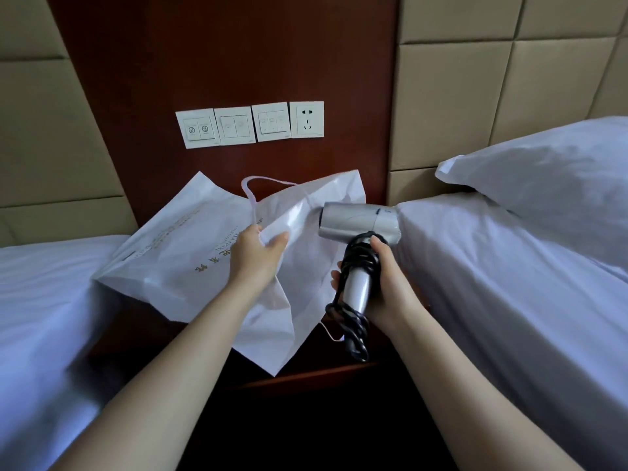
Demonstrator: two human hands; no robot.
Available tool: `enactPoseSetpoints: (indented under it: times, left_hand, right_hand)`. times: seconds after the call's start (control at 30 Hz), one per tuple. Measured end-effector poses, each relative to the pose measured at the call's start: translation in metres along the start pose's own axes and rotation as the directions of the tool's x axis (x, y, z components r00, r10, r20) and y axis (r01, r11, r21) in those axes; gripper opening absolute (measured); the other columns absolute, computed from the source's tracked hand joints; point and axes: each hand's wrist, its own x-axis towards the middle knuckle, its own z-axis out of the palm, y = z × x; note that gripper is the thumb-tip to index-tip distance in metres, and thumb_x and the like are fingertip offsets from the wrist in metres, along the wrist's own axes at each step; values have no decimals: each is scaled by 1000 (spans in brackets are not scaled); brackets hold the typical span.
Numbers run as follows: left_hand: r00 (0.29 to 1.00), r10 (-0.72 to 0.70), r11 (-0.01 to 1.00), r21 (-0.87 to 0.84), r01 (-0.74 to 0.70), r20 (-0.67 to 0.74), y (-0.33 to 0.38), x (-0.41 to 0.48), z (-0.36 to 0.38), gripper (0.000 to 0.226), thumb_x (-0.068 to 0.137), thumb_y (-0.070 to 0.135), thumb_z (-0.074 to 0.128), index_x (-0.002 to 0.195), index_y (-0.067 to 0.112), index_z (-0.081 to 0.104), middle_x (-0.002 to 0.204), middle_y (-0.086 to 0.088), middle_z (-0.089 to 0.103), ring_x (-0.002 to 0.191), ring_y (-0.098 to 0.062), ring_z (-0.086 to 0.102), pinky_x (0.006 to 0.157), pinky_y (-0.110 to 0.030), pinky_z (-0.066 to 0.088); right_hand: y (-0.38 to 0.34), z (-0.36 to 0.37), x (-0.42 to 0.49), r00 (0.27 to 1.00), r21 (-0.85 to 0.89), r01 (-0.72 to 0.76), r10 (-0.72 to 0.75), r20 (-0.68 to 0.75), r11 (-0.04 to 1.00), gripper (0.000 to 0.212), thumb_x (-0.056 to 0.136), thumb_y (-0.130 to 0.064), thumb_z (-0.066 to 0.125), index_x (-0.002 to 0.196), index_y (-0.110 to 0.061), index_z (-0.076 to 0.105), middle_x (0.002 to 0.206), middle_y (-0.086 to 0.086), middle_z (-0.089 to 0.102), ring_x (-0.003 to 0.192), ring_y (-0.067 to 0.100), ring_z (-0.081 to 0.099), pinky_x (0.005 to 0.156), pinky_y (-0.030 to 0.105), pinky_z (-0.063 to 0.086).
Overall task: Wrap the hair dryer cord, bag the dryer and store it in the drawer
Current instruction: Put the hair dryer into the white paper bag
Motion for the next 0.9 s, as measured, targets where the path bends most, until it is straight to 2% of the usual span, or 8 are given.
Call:
enactPoseSetpoints:
  times: [0.13, 0.23, 0.37, 0.47, 0.57, 0.7, 0.8, 0.9]
  left_hand:
    - [989, 119, 992, -22, -122, -83, 21, 10, -26, 25, 86, 23, 65, 95, 0, 65, 92, -13, 65, 97, -34, 61, 70, -26, 35]
    - [961, 259, 965, 70, -253, -99, 32, 11, -44, 34, 89, 20, 63, 114, -2, 63, 105, -14, 67, 109, -32, 58, 72, -18, 32]
    - [880, 475, 873, 130, -470, -8, 27, 3, -70, 32, 88, 19, 63, 117, 4, 66, 97, -10, 69, 98, -29, 63, 74, -18, 35]
    - [801, 594, 800, 158, -579, -72, 28, -1, -90, 25, 88, 15, 64, 110, 4, 69, 87, -2, 65, 77, -25, 59, 65, -16, 32]
    - [744, 653, 757, 161, -633, -145, 35, 5, -109, 18, 88, 13, 60, 97, 1, 71, 81, -15, 68, 70, -25, 56, 62, -28, 35]
    - [667, 717, 696, 180, -695, -202, 43, 6, -119, 18, 87, 7, 55, 89, -2, 70, 80, -4, 61, 71, -19, 51, 64, -14, 36]
    - [727, 682, 725, 215, -654, -86, 37, 6, -117, 37, 89, 27, 51, 75, -5, 63, 67, -22, 58, 62, -34, 49, 61, -35, 36]
    - [799, 599, 783, 173, -597, 51, 30, 3, -122, 37, 92, 34, 51, 59, 17, 54, 47, 1, 43, 47, -13, 36, 53, -33, 30]
  right_hand:
    - [11, 8, 2, 1000, -127, -5, 8, 26, 992, 39, 86, -39, 59, 100, -3, 61, 68, 8, 66, 58, 23, 65, 79, 42, 50]
    - [14, 10, 1, 999, -223, -33, 36, 11, 974, 33, 87, -34, 62, 90, -1, 61, 74, 15, 64, 61, 28, 62, 72, 41, 52]
    - [19, 6, 7, 992, -260, -122, 120, -24, 958, 36, 85, -33, 64, 96, 1, 57, 77, 17, 61, 62, 30, 59, 76, 47, 50]
    - [23, 4, 13, 992, -310, -126, 116, -50, 942, 34, 86, -36, 62, 105, -9, 56, 87, 11, 62, 73, 27, 61, 77, 42, 53]
    - [23, 6, 12, 985, -271, -152, 123, -119, 951, 61, 71, -42, 72, 115, -5, 52, 87, 13, 61, 66, 27, 62, 68, 42, 54]
    - [18, 10, 12, 982, -271, -124, 79, -170, 954, 63, 70, -42, 74, 114, 0, 52, 85, 17, 63, 61, 30, 63, 62, 42, 54]
    - [13, 17, 4, 991, -273, -129, 117, -62, 953, 51, 75, -43, 69, 108, -7, 53, 79, 11, 61, 58, 25, 63, 62, 38, 53]
    - [3, 22, -4, 979, -278, -199, 205, -11, 940, 40, 85, -43, 61, 106, -9, 58, 94, 15, 63, 78, 31, 64, 64, 36, 54]
